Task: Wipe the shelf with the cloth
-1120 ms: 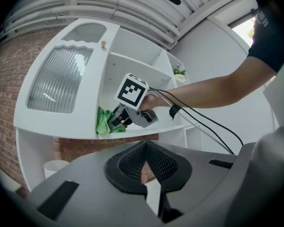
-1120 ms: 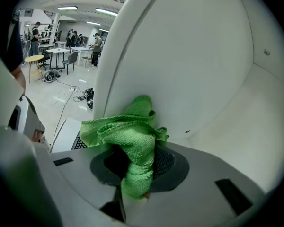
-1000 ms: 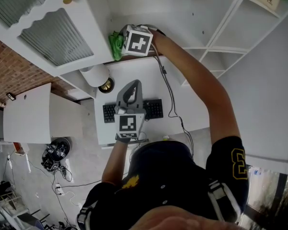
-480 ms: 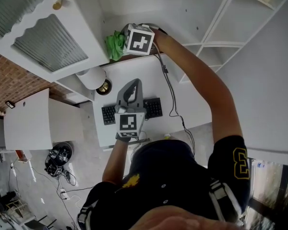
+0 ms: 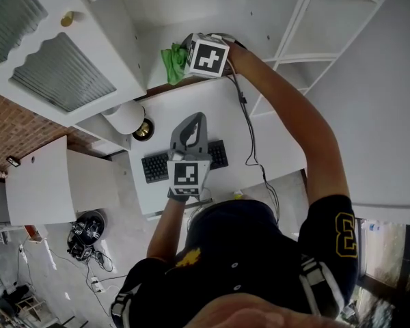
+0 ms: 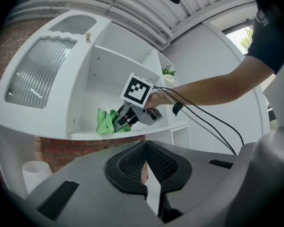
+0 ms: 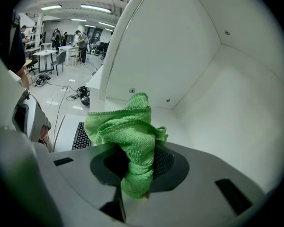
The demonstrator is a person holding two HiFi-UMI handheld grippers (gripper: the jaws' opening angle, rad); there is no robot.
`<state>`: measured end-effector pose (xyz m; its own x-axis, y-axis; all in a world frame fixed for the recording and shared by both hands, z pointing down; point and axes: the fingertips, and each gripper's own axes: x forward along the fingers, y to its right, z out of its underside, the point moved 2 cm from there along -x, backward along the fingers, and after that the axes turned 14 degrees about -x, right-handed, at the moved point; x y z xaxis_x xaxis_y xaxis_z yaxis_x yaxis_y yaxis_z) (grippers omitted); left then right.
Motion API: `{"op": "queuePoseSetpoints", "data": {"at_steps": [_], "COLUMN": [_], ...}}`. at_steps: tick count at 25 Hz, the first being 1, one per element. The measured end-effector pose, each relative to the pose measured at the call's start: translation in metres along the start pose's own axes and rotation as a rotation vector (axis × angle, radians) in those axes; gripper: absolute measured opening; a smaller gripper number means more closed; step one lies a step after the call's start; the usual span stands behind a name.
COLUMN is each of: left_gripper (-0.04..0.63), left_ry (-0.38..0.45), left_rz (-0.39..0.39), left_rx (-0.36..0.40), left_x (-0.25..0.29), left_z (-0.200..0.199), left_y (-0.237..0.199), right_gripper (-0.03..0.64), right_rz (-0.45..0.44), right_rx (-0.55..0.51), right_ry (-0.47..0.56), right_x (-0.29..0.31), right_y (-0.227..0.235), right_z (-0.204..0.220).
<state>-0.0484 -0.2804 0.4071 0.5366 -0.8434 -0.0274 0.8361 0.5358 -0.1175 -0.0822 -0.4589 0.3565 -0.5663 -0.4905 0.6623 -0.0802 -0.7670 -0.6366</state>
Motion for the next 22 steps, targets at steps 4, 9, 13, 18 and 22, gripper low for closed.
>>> {"op": "queuePoseSetpoints", "data": {"at_steps": [4,9,13,18,22], "left_gripper": [0.018,0.018,0.018,0.018,0.018], "left_ry": [-0.002,-0.007,-0.013,-0.014,-0.018], "left_rz": [0.015,0.015,0.016,0.012,0.018], "left_rx": [-0.002,-0.005,-0.003,-0.003,-0.002], "left_x": [0.003,0.002,0.002,0.001,0.0], "left_z": [0.001,0.003,0.005,0.006,0.007], "left_y": [0.005,0.009,0.01,0.009,0.012], "right_gripper": [0.086,0.086,0.086,0.086,0.086], "right_rz": [-0.023,-0.013,-0.033,0.006,0.012], "right_rx": [0.064,0.081,0.123,0.12,0.149], "right_ry": [-0.037,-0.055,-0.041,-0.09,-0.106], "right_x": [-0.009,-0.017,-0.021,-0.032,-0.042], "right_y": [-0.006,-0.006,-0.009,-0.002,-0.002], "right_z": [0.02,0.033,0.045,0.065,0.078]}}
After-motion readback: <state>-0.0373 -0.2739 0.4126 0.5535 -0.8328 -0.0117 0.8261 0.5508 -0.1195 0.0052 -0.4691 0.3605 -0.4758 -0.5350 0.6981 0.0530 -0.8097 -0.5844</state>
